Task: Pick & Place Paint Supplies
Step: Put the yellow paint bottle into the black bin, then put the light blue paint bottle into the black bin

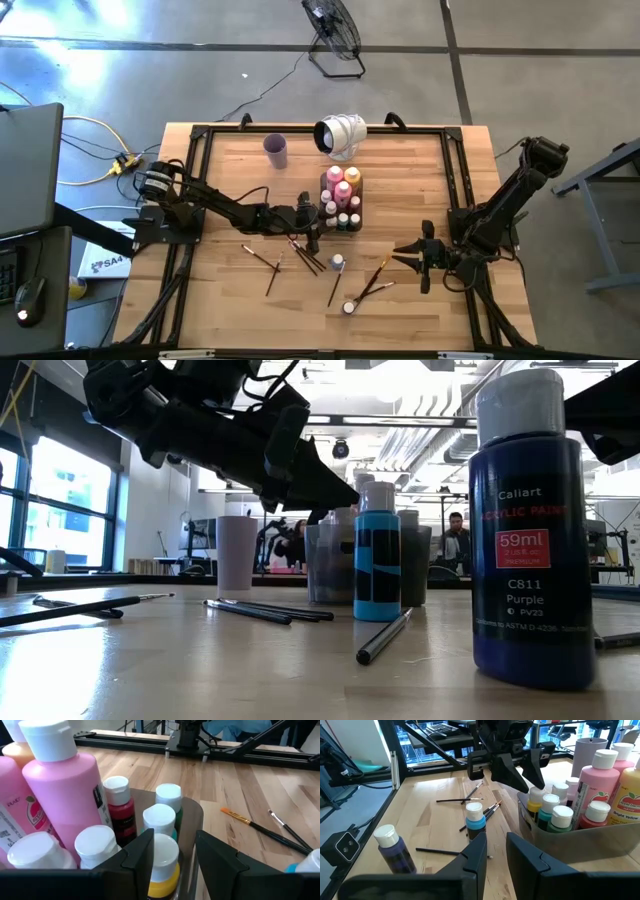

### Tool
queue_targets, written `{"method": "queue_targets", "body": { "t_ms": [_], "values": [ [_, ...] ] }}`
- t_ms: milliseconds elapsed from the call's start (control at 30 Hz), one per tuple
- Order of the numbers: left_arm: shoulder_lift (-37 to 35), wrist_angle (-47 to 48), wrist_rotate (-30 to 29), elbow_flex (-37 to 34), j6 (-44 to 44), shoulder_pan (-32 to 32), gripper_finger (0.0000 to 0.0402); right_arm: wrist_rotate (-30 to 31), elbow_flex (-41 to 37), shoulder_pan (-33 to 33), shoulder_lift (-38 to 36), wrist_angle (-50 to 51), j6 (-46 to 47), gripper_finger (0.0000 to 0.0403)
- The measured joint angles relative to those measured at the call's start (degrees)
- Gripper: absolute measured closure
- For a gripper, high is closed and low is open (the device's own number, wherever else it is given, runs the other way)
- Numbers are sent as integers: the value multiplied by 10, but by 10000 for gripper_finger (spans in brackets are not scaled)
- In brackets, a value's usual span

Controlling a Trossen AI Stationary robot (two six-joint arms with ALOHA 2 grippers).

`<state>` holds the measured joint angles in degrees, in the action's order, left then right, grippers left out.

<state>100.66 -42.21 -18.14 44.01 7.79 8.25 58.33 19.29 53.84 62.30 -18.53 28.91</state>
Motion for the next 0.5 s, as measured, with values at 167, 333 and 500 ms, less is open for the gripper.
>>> {"method": "queue_targets", "body": {
  "t_ms": [167,333,500],
  "values": [
    [0,-25,0,0,-24,0,257,0,0,0,0,0,0,339],
    [-6,-43,1,0,-51,0,257,0,0,0,0,0,0,339],
    [-23,-37,15,0,-71,0,257,-8,0,0,0,0,0,339]
  ]
}}
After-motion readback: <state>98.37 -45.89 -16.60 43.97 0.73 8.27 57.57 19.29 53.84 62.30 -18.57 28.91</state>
